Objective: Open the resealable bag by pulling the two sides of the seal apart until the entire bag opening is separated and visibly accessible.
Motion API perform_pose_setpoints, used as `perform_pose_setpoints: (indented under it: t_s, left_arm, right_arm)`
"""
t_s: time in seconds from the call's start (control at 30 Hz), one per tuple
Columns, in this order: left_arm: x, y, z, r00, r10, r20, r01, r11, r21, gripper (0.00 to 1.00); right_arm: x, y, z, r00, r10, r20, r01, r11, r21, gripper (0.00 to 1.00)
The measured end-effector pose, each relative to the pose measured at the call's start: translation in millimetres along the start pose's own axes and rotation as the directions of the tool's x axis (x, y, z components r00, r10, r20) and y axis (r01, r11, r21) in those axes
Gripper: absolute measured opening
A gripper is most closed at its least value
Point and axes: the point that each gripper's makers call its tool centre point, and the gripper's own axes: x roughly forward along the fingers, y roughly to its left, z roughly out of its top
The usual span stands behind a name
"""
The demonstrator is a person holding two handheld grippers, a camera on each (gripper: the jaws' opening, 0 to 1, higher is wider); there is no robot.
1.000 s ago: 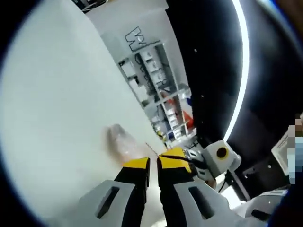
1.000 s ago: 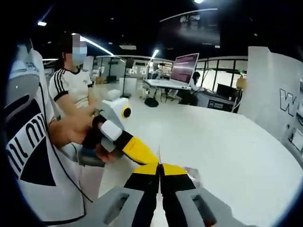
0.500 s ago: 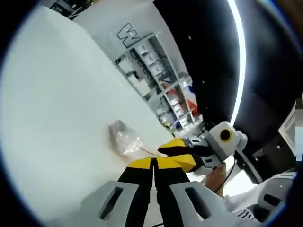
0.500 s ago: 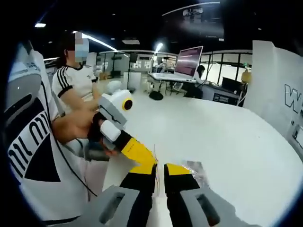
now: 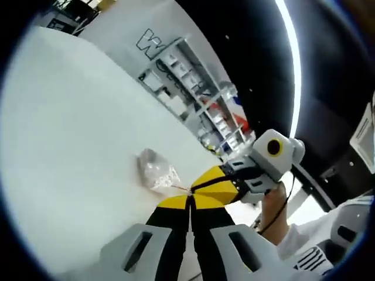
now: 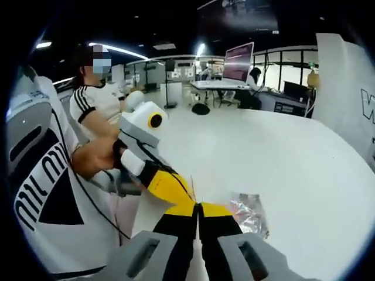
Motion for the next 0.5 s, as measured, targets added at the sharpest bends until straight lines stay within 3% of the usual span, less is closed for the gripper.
perform_pose_setpoints:
  t_s: [0.17,0.3,0.5]
  left_arm:
    - [-0.9,-4.6,-2.7,1.000,0.002,-0.001,-0.002,1.000,0.020,0.01]
    - [-2.1,-6.7,-4.3,1.000,0.012,-0.002,-0.012,0.999,0.045,0.01]
    - [-2.3,-7.7,-8.7,1.000,0.022,-0.011,-0.021,0.997,0.070,0.01]
  right_arm:
    - [-1.5,1.5,0.5,1.000,0.005,0.001,-0.005,1.000,-0.014,0.00]
    - [-3.4,3.7,-2.9,1.000,0.024,-0.014,-0.024,1.000,0.013,0.07]
    - [-1.3,3.3,-5.4,0.999,0.039,-0.017,-0.038,0.998,0.056,0.03]
